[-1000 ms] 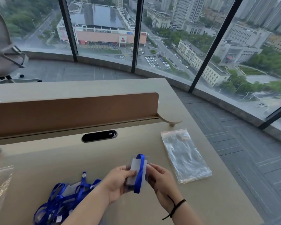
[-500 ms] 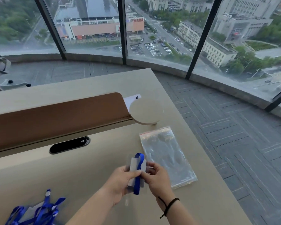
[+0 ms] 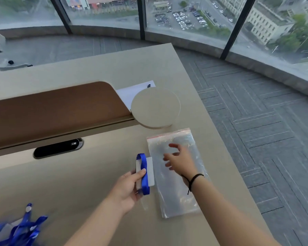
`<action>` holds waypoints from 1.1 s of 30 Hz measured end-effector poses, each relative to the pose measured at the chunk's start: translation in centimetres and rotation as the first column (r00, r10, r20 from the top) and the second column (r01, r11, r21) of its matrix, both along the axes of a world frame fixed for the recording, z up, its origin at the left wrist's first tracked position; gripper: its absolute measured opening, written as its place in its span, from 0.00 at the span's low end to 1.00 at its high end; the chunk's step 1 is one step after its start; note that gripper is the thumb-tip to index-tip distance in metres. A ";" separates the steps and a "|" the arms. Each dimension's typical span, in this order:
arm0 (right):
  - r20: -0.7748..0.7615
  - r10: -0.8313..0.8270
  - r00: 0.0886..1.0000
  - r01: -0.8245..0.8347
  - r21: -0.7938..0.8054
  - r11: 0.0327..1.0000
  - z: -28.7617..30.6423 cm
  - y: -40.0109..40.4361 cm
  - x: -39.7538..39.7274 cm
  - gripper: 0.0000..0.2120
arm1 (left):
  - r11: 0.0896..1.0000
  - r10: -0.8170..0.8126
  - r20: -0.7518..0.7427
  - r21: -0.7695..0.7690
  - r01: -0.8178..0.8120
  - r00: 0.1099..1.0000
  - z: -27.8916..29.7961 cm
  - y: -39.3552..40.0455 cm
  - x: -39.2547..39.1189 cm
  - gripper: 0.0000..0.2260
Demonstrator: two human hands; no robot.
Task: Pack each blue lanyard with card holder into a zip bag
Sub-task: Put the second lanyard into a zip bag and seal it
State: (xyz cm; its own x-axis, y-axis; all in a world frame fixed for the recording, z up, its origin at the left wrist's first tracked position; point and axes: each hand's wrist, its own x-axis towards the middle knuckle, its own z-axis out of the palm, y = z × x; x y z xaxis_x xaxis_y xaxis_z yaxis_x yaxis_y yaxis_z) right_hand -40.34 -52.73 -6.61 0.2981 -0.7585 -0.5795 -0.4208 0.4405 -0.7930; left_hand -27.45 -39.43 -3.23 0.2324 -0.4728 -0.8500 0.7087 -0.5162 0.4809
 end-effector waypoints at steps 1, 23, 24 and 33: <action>-0.047 0.015 0.999 -0.016 -0.037 0.999 -0.8 -1.4 0.4 0.21 | 1.000 0.018 -0.004 0.003 -0.018 1.000 -0.4 -0.3 0.2 0.11; -0.308 0.102 0.946 -0.206 -0.329 0.921 -5.0 -8.2 2.6 0.10 | 1.000 0.019 0.026 0.015 -0.020 0.999 -3.3 -1.6 1.9 0.11; -0.265 0.079 0.961 -0.164 -0.315 0.935 -4.7 -7.8 2.5 0.10 | 1.000 0.018 0.027 0.012 -0.019 0.999 -3.1 -1.6 2.0 0.11; -0.095 0.041 0.995 -0.058 -0.187 0.981 -0.8 -1.7 0.9 0.12 | 0.996 0.011 0.025 -0.083 -0.009 1.000 0.4 0.6 2.6 0.18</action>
